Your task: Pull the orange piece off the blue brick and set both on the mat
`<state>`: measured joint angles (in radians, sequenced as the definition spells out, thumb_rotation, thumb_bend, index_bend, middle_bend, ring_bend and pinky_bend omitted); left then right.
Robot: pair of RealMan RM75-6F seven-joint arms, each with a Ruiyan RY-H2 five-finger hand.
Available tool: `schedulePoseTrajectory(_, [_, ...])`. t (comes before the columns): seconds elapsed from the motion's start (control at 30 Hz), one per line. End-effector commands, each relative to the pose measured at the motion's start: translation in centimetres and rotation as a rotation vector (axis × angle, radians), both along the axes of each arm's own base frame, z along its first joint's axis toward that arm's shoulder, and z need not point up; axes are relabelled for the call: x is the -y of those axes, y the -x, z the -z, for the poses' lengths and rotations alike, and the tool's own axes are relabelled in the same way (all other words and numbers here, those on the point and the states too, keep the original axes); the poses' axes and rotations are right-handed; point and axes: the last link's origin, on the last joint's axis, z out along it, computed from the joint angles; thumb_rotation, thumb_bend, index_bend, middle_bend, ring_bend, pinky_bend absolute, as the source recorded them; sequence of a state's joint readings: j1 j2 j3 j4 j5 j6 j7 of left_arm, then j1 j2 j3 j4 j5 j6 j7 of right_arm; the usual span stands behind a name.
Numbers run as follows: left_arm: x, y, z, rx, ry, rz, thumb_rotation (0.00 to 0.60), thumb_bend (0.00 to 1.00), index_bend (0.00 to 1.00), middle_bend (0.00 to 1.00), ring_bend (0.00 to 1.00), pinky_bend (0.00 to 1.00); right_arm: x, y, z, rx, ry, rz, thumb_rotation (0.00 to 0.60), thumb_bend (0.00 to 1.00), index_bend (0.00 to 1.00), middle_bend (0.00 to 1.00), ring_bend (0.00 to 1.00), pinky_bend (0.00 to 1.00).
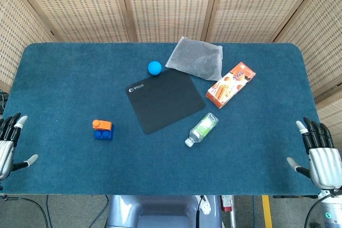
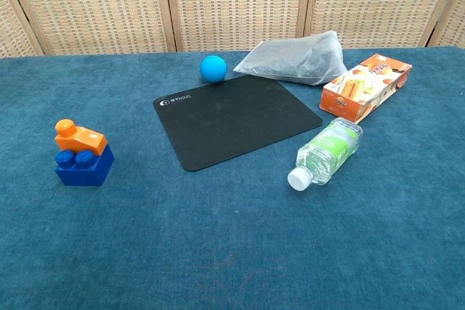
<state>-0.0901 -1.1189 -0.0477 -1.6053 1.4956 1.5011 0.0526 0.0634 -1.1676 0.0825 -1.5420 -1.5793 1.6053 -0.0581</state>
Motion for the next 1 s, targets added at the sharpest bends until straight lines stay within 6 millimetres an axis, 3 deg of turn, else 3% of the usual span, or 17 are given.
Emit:
schedulePoseTrajectory(0.03, [0.0, 0.1, 0.0, -0.002, 0.001, -0.002, 0.600, 0.00, 0.00, 0.00, 0.00, 0.00, 0.0, 0.0, 0.0, 0.000, 0.001, -0.001, 0.600, 0.00, 0.00, 0.00, 0.00, 0.00])
schedulePoseTrajectory(0.27, [-1.1, 0.1, 0.5, -0.008, 0.030, -0.004, 0.600, 0.00, 0.00, 0.00, 0.00, 0.00, -0.1, -0.1, 0.2, -0.008, -0.008, -0.001, 0.600, 0.00, 0.00, 0.00, 0.00, 0.00])
schedulePoseTrajectory(0.4, [-4.2, -0.3, 1.4, -0.032, 0.074, -0.005, 0.600, 0.00, 0.00, 0.00, 0.00, 0.00, 0.0, -0.1, 0.4, -0.012, -0.012, 0.002, 0.600, 0.00, 0.00, 0.00, 0.00, 0.00])
schedulePoseTrajectory(0.53, [-8.7, -1.5, 4.1, -0.031, 0.199, 0.018, 0.600, 0.04, 0.00, 0.00, 0.00, 0.00, 0.4, 0.0, 0.5, -0.017, -0.019, 0.012, 0.600, 0.00, 0.00, 0.00, 0.00, 0.00])
schedulePoseTrajectory(0.63, [-10.4, -2.1, 5.7, -0.023, 0.265, 0.027, 0.600, 0.09, 0.08, 0.02, 0.00, 0.00, 0.5, 0.1, 0.6, -0.020, -0.019, 0.015, 0.600, 0.00, 0.00, 0.00, 0.00, 0.00])
schedulePoseTrajectory(0.77, [-12.4, -3.3, 7.7, -0.015, 0.330, 0.039, 0.600, 0.14, 0.23, 0.15, 0.00, 0.00, 0.7, 0.1, 0.7, -0.023, -0.019, 0.018, 0.600, 0.00, 0.00, 0.00, 0.00, 0.00])
schedulePoseTrajectory(1.0, [-13.7, -5.2, 8.8, 0.016, 0.371, 0.037, 0.600, 0.15, 0.27, 0.20, 0.00, 0.00, 1.0, 0.3, 1.0, -0.028, -0.023, 0.028, 0.600, 0.00, 0.00, 0.00, 0.00, 0.00])
